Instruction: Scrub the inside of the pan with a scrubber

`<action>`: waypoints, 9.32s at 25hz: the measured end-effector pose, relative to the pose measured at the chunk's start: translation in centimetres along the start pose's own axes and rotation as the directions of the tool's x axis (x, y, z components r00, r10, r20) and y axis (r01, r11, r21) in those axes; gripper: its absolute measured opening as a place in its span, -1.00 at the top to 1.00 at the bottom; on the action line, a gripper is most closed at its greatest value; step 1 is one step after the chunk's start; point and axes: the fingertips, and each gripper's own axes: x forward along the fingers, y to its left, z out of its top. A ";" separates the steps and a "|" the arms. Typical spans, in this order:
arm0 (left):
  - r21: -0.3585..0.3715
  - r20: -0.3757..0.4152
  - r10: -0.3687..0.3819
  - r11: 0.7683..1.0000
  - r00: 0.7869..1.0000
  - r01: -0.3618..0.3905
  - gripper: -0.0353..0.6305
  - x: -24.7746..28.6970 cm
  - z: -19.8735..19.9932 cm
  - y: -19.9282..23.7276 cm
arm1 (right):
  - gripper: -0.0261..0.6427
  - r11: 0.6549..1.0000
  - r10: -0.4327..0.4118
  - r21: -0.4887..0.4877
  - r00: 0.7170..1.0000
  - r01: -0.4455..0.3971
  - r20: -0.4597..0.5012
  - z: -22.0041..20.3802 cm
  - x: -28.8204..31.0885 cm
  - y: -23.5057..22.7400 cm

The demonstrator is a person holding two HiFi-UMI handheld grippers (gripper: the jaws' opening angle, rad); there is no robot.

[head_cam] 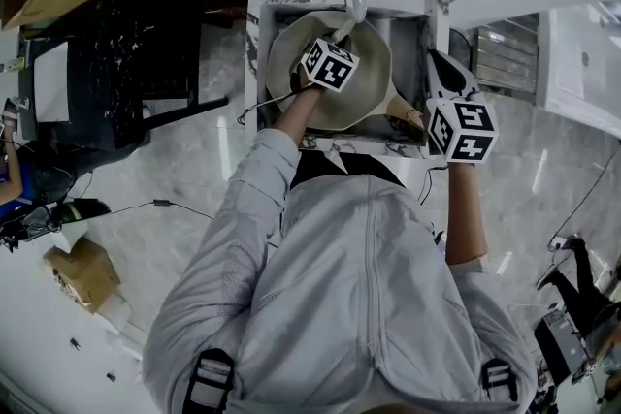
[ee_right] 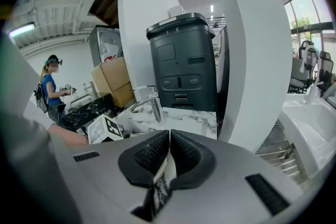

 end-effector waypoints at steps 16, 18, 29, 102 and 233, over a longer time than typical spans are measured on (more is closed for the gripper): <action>0.105 0.018 -0.176 0.979 0.984 0.173 0.69 0.1 0.9 -5.8 | 0.81 1.000 -0.003 0.017 0.999 0.004 -0.032 -1.8 -0.1 -0.5; 0.129 0.016 -0.208 0.970 0.978 0.204 0.69 0.1 1.0 -6.6 | 0.81 1.000 -0.007 0.018 0.999 0.008 -0.032 -1.9 -0.2 -0.7; 0.245 -0.015 -0.414 0.881 0.910 0.405 0.69 -0.7 0.8 -11.2 | 0.81 0.999 -0.017 0.034 0.999 0.019 -0.035 -2.6 -0.6 -1.3; 0.127 -0.954 -0.197 0.423 0.227 0.897 0.70 -13.6 -17.8 -3.0 | 0.81 0.990 0.133 0.059 0.983 -0.127 -0.129 -4.0 6.4 3.5; 0.312 -0.882 -0.061 0.668 0.468 0.675 0.70 -3.2 -16.7 0.8 | 0.81 0.986 0.110 0.141 0.980 -0.087 -0.167 -8.1 5.0 1.4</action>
